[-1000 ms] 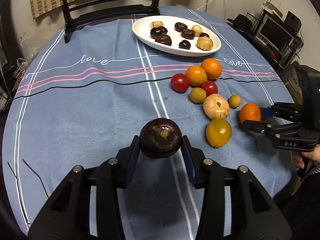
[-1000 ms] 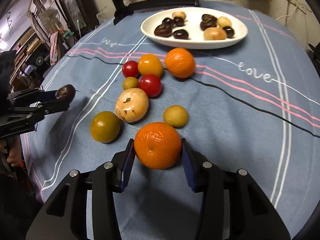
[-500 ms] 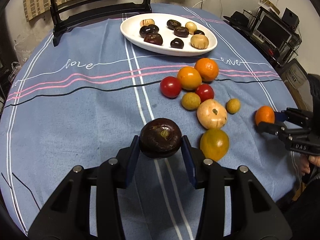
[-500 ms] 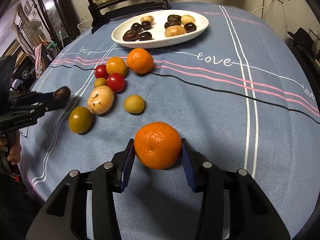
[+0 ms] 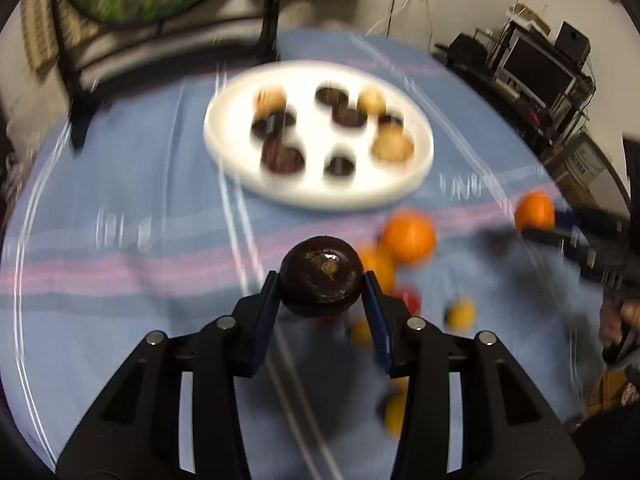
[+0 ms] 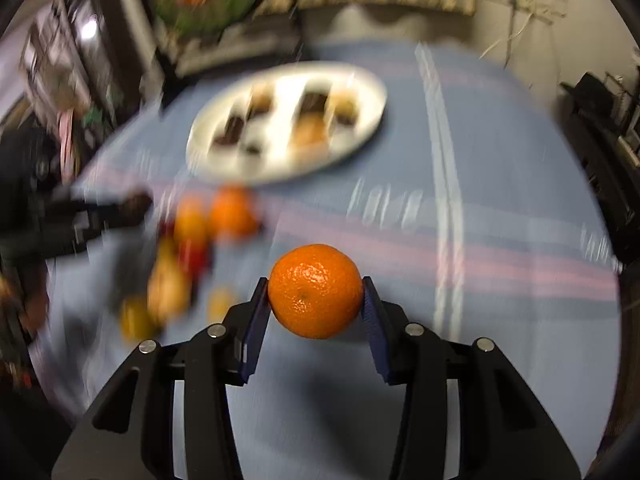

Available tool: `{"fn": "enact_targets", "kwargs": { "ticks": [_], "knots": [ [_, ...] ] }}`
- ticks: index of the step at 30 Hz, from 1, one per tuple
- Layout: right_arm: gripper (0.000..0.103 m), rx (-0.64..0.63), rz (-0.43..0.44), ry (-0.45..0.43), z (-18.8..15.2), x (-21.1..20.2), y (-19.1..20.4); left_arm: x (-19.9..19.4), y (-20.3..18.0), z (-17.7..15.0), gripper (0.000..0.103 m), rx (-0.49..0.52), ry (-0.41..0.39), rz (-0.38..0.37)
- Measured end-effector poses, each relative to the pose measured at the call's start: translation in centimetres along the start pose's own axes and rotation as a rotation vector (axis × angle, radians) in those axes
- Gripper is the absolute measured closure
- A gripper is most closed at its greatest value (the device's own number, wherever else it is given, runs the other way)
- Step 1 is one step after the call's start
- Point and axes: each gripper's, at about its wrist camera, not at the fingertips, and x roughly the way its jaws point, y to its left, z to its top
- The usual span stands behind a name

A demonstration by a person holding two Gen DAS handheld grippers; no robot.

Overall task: Organize fruits
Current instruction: 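Place the mangosteen and the tangerine onto the white plate, open both tools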

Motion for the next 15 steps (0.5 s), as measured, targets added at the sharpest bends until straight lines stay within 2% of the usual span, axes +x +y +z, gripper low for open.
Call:
{"fn": "enact_targets", "kwargs": {
  "ticks": [2, 4, 7, 10, 15],
  "knots": [
    [0.058, 0.042, 0.031, -0.070, 5.4, 0.7, -1.0, 0.8, -0.3, 3.0, 0.060, 0.011, -0.032, -0.009],
    [0.058, 0.062, 0.082, -0.100, 9.8, 2.5, -1.3, 1.9, -0.9, 5.7, 0.060, 0.034, -0.056, -0.017],
    [0.058, 0.012, 0.089, -0.093, 15.3, 7.0, -0.2, 4.4, -1.8, 8.7, 0.060, 0.059, -0.062, -0.023],
    [0.058, -0.052, 0.088, -0.018, 18.5, 12.8, 1.5, 7.4, -2.1, 9.9, 0.060, 0.061, -0.033, -0.022],
    [0.057, -0.081, 0.110, 0.109, 19.3, 19.7, 3.0, 10.3, -1.4, 9.7, 0.060, 0.048, 0.013, -0.012]
  ]
}}
